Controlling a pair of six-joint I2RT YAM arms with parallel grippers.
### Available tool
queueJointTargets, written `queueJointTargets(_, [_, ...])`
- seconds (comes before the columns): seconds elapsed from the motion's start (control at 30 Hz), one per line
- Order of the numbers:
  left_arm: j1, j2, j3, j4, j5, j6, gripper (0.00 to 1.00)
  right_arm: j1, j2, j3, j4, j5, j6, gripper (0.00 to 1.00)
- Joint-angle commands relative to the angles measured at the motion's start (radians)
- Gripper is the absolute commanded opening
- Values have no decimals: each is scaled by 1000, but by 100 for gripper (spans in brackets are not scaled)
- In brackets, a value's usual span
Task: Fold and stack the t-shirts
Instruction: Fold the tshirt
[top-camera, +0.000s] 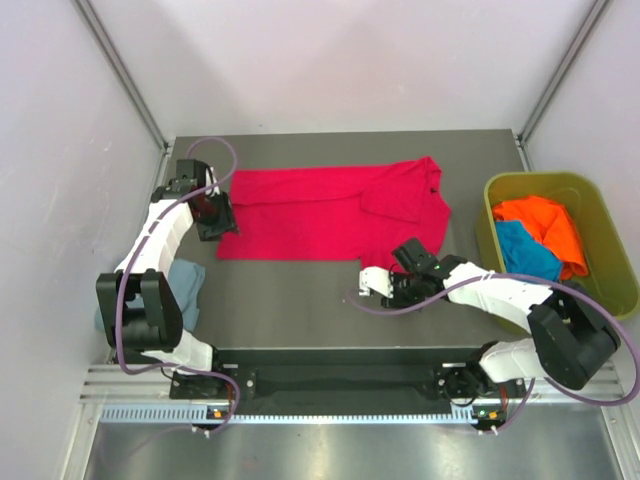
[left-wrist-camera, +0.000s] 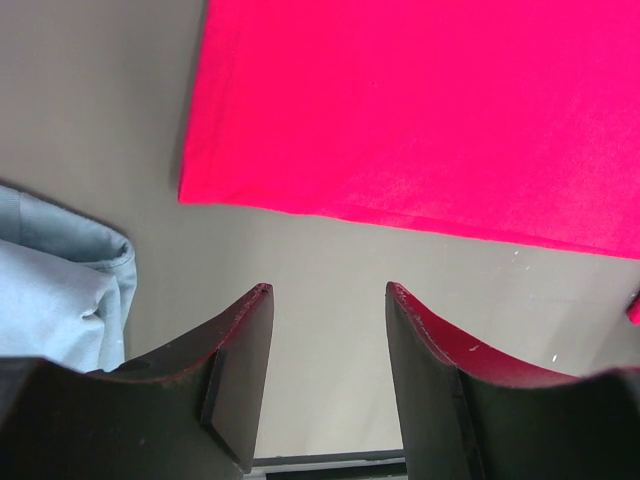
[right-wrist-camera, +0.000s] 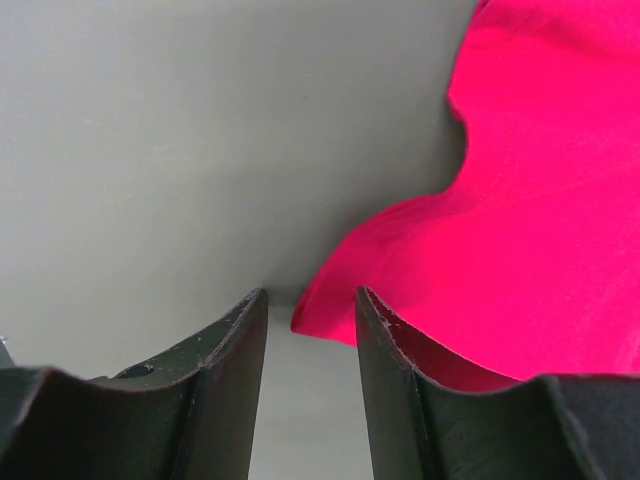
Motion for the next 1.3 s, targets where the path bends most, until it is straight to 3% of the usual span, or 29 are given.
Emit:
queueJointTargets(0.0, [11,-39,17,-2,10,-9,54,18,6,-11,19,0,-24,41])
queueJointTargets(0.1, [16,-47,16,-5,15,-15,54,18,0,-26,22,19,-28,39])
queueJointTargets(0.37, [73,-62,-44,-48,30,-68,55,18,-28,-21,40,85,-22,0])
queueJointTargets(0.53, [100,-61,-113,-62,24,-82,56,13,-36,0,31,89,-12,0])
queueJointTargets(0.7, [114,-30,-133,-62,37,-84,45,7,-39,-1,36,88,-13,0])
queueJointTargets(1.27, [142,278,82,-17,-77,-21,42,-13,-49,6,45,83,5,0])
